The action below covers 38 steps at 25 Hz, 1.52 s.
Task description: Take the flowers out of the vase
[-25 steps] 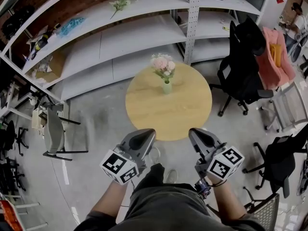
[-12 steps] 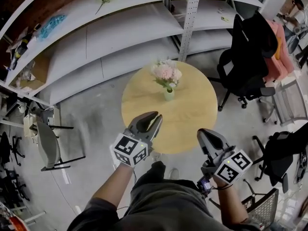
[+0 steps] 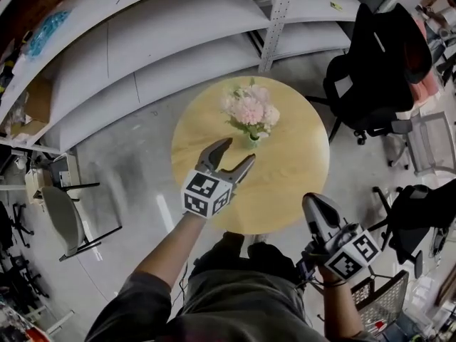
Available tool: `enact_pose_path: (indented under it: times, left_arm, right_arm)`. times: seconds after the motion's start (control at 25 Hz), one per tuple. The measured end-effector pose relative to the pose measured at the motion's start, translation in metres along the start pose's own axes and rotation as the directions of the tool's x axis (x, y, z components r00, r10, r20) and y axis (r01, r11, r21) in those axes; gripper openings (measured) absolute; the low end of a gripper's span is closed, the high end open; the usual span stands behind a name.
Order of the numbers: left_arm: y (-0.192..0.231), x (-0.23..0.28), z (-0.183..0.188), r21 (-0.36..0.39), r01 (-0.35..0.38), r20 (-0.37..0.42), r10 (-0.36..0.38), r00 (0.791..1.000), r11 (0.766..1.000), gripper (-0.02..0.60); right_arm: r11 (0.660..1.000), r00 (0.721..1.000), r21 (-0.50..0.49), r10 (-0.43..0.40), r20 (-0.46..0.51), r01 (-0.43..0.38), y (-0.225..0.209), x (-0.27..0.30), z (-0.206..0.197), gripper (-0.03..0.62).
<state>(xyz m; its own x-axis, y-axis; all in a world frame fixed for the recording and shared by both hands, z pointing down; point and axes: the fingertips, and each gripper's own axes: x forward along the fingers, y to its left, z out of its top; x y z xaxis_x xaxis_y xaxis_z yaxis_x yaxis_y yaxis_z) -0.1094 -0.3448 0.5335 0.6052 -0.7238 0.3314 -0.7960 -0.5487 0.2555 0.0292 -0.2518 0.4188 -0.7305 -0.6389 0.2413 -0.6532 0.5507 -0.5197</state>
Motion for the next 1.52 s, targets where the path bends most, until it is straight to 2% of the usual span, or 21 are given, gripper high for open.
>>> enact_pose_path:
  times: [0.16,0.32,0.68,0.72,0.88,1.04,1.2,1.52]
  left_arm:
    - [0.016,0.036,-0.018,-0.019,-0.001,-0.03,0.001,1.0,1.0,0.366]
    - [0.027,0.065,-0.03,-0.048,-0.005,-0.039,0.004,0.999,0.999,0.414]
    - [0.032,0.098,-0.023,-0.034,-0.018,-0.008,0.018,1.0,0.999,0.417]
    - [0.031,0.097,-0.021,-0.029,-0.019,-0.005,0.019,1.0,0.999,0.403]
    - [0.03,0.094,-0.015,-0.004,-0.029,0.0,0.029,1.0,1.0,0.269]
    - [0.029,0.091,-0.01,0.004,-0.03,0.01,0.03,0.999,1.0,0.176]
    - [0.028,0.086,-0.004,0.012,-0.032,0.017,0.031,0.999,0.999,0.137]
    - [0.02,0.073,0.022,0.027,-0.034,0.036,0.033,0.999,0.999,0.115]
  right_arm:
    - [1.0,0.999,0.017,-0.008,-0.034,0.009,-0.017,0.004,-0.008,0.017]
    - [1.0,0.996,0.021,-0.004,-0.084,0.006,-0.035,0.009,-0.017,0.017]
    - [0.999,0.988,0.041,0.013,-0.151,-0.006,-0.07,0.01,-0.024,0.017]
    - [0.999,0.988,0.042,0.015,-0.154,-0.008,-0.071,0.01,-0.023,0.017]
    - [0.999,0.987,0.051,0.026,-0.158,-0.018,-0.072,0.015,-0.021,0.017]
    - [0.998,0.987,0.052,0.032,-0.159,-0.024,-0.069,0.018,-0.021,0.017]
    - [0.998,0.987,0.051,0.033,-0.156,-0.026,-0.068,0.02,-0.018,0.017]
    - [0.998,0.992,0.036,0.056,-0.115,-0.052,-0.057,0.023,-0.003,0.017]
